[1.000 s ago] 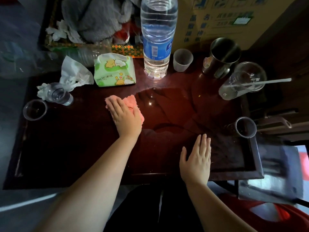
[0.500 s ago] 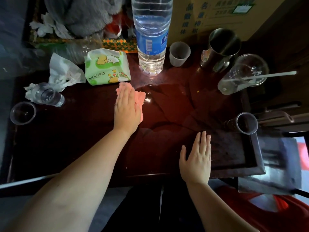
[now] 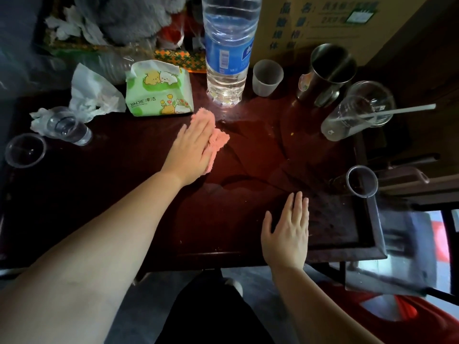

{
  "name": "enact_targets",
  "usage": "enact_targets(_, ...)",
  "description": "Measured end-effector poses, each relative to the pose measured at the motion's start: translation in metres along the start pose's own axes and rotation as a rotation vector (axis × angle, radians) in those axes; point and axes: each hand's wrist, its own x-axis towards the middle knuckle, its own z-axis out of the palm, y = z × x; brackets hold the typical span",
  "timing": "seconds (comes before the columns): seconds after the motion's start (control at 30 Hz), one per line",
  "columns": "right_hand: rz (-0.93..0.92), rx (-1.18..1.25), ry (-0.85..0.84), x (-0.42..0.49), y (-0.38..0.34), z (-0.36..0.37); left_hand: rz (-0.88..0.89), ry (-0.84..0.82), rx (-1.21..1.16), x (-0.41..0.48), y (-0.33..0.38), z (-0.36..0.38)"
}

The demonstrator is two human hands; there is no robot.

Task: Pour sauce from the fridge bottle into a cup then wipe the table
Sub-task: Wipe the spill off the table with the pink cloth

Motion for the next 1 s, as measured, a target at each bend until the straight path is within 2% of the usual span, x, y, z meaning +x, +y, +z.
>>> enact_targets(0.07, -0.013, 0.004, 0.014, 0.000, -0.001, -0.001, -0.121, 0.070, 0.005, -0.024, 0.001, -0.002)
enact_targets(0.17, -0.029, -0.003, 0.033, 0.000, -0.002, -0.001, -0.417, 0.195, -0.010, -0.077, -0.006, -0.005)
enact_targets(0.27, -0.043, 0.006, 0.035, -0.001, -0.004, -0.001, -0.611, 0.147, 0.056, -0.114, -0.010, -0.001)
enact_targets(0.43, -0.060, 0.030, -0.002, 0.000, 0.000, 0.000, -0.600, 0.079, 0.144, -0.120, -0.004, 0.012)
enact_targets(0.5, -0.098, 0.125, 0.059, 0.003, -0.004, -0.003, -0.605, 0.083, 0.153, -0.120, -0.005, 0.014)
enact_targets(0.6, -0.390, 0.215, 0.167, 0.025, -0.032, -0.015, -0.597, 0.102, 0.135, -0.119, -0.007, 0.014)
enact_targets(0.73, -0.763, 0.212, 0.029, 0.081, -0.107, -0.026, -0.613, 0.101, 0.079, -0.119, -0.007, 0.013)
enact_targets(0.8, -0.894, 0.112, -0.039, 0.108, -0.142, -0.024, -0.621, 0.092, 0.054, -0.118, -0.008, 0.012)
enact_targets(0.9, -0.978, -0.068, -0.117, 0.133, -0.168, -0.009, -0.622, 0.095, 0.059, -0.118, -0.009, 0.014)
enact_targets(1.0, -0.976, -0.079, -0.065, 0.141, -0.168, 0.004, -0.623, 0.079, 0.094, -0.118, -0.011, 0.016)
